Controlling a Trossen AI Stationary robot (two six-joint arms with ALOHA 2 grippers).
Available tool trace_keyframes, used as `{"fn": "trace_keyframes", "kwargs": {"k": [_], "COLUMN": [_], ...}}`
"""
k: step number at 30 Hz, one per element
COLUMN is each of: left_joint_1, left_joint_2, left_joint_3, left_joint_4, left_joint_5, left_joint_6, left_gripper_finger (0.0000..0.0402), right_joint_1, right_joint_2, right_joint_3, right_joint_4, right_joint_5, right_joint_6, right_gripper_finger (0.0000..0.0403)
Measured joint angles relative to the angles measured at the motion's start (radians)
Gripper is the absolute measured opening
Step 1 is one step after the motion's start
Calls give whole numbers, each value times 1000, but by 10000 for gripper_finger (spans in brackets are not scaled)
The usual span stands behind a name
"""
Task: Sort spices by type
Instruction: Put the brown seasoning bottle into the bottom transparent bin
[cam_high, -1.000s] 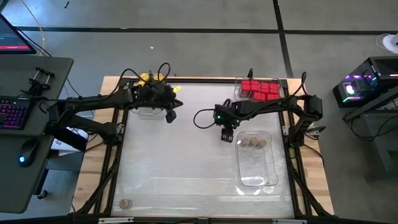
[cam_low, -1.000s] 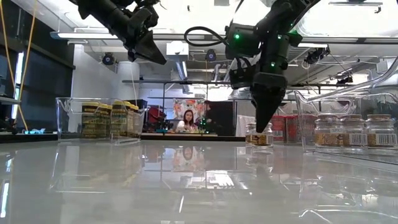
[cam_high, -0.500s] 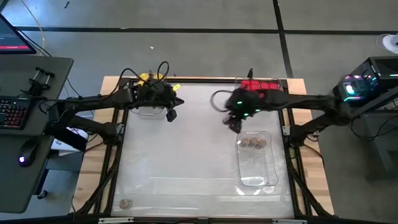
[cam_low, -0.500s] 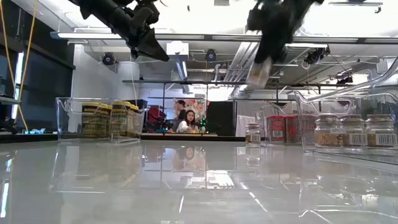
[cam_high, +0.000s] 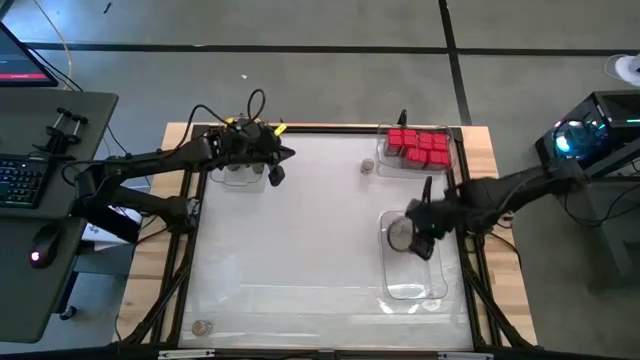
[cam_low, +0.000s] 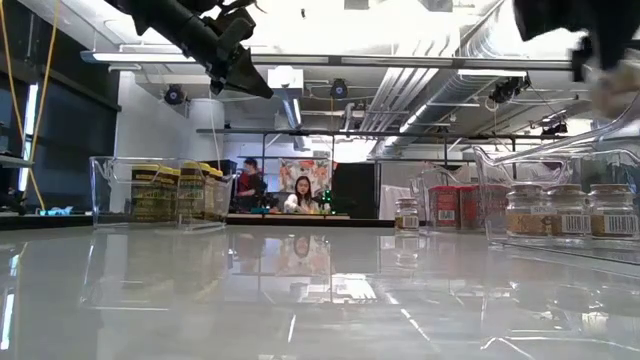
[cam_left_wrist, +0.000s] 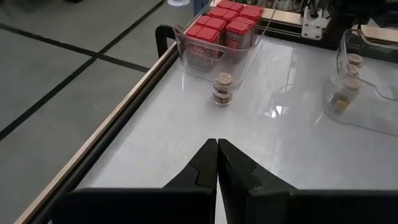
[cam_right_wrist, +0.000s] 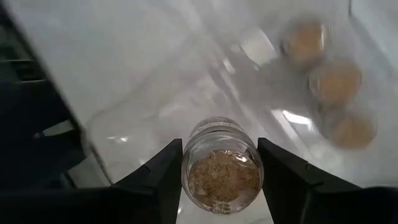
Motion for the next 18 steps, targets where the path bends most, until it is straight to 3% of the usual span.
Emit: {"fn": "trace_keyframes", "kwargs": {"k": [5, 9, 14, 18], "left_joint_1": [1, 3, 7, 7], "left_joint_2": [0, 0, 0, 0], "left_joint_3": [0, 0, 0, 0], "left_joint_4": [0, -1, -1, -2], "left_joint_5": [0, 0, 0, 0], "left_joint_6": [1, 3, 3, 2], "left_gripper_finger": [0, 0, 0, 0], "right_joint_1": [104, 115, 102, 97], "right_joint_2": [13, 38, 66, 109], "right_joint_3": [-99, -173, -221, -222], "right_joint_4": [17, 63, 291, 332], "right_joint_5": [100, 155, 161, 160], "right_joint_6": [236, 294, 121, -65], "right_gripper_finger": [171, 171, 171, 171]}}
